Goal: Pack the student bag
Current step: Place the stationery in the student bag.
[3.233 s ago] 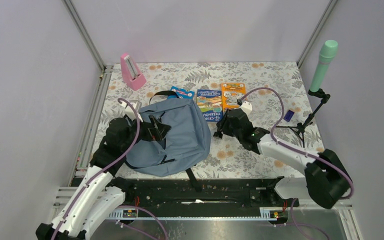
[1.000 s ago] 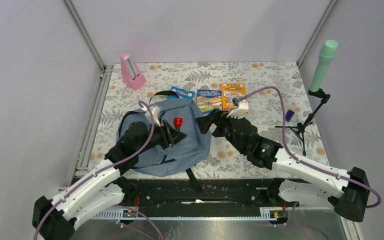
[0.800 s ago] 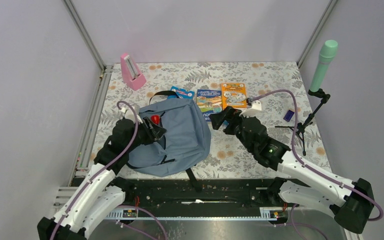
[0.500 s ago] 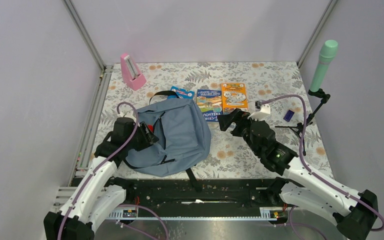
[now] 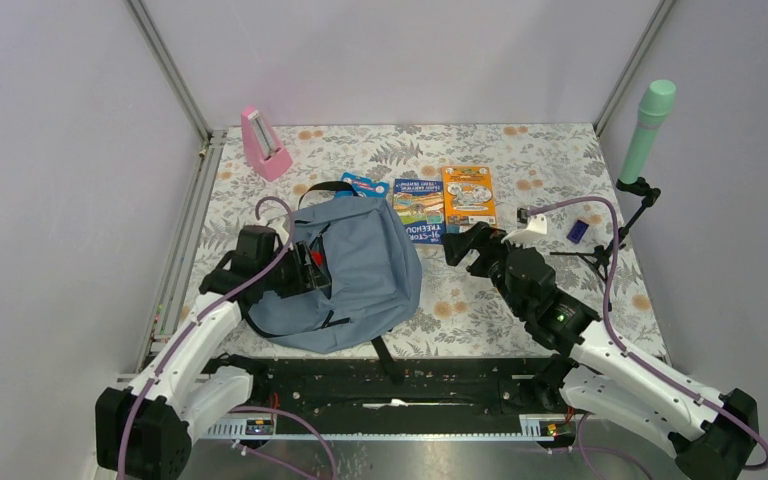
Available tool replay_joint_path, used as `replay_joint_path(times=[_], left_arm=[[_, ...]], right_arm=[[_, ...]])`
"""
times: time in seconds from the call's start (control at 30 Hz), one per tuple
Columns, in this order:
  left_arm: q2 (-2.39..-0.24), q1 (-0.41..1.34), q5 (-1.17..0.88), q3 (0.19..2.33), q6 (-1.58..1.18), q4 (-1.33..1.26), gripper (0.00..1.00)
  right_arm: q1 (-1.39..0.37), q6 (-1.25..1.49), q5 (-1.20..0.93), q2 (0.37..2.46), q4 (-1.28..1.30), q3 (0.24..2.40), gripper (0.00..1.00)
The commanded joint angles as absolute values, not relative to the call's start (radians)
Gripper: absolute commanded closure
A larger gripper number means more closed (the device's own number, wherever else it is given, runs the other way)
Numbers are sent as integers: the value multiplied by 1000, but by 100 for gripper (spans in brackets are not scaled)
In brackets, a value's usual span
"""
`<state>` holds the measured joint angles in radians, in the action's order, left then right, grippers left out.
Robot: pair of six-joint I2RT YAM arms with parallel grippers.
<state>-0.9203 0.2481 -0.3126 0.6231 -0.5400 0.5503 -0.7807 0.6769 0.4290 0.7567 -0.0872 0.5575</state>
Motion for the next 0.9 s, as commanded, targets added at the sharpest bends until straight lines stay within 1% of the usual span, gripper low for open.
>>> replay_joint_path(times=[0.0,0.13,0.2,0.27,0.37,0.5,0.6,0.7,0.8,0.87], left_arm=[[-944,242,-331,669,-494,496,38],[-943,243,-302,663,-499,474,18],[-943,243,-291,666,-496,471,15],[-933,242,-235,670,-498,486,15],[-891,242,-87,652,-538,493,15],[-857,220,-22,606,-574,455,15],[-858,185,-22,576,-592,419,16],[-865,160,-46,540,-622,352,23],[-908,152,-83,520,-637,286,28],[-951,150,-115,511,-645,236,30]], right_arm=[[-770,659,464,743,-97,564,0],[-770,664,455,755,-97,571,0],[-769,666,448,762,-98,574,1],[-770,650,434,770,-100,578,2],[-769,592,395,786,-117,588,6],[-770,534,316,836,-99,630,9],[-773,520,251,875,-113,650,11],[-790,514,213,915,-130,667,13],[-824,496,237,961,-123,694,14],[-830,498,278,992,-83,716,11]])
